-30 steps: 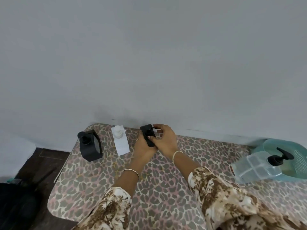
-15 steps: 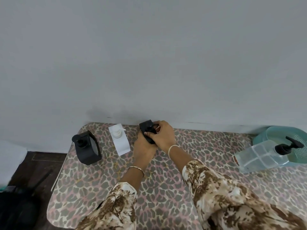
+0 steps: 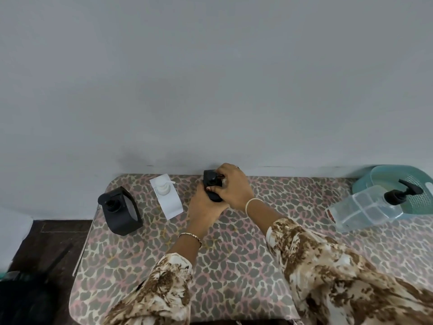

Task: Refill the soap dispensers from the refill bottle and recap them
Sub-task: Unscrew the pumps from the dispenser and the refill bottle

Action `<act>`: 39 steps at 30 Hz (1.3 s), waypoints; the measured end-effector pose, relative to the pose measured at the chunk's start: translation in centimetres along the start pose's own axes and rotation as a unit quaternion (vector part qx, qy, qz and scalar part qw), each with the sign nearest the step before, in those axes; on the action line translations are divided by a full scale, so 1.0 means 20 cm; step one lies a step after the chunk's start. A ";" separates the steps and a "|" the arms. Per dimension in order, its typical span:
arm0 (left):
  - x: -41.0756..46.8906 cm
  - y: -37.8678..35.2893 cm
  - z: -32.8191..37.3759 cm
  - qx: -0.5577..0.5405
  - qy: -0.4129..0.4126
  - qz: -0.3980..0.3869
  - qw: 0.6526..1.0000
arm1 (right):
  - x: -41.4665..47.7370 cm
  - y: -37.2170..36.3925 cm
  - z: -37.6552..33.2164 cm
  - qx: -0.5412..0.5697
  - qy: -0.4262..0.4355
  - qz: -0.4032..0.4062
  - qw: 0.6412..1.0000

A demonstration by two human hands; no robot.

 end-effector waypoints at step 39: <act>0.00 -0.30 -0.09 -0.164 -0.305 -0.004 0.938 | -0.15 0.05 0.40 0.137 0.012 0.211 0.968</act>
Point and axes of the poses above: each hand's wrist, its own x-axis towards the middle knuckle, its own y-axis out of the back of the hand, z = x × y, the point moved 6 cm from there along x, towards the middle knuckle, and after that the axes turned 15 degrees about -x, right-handed, at the moved point
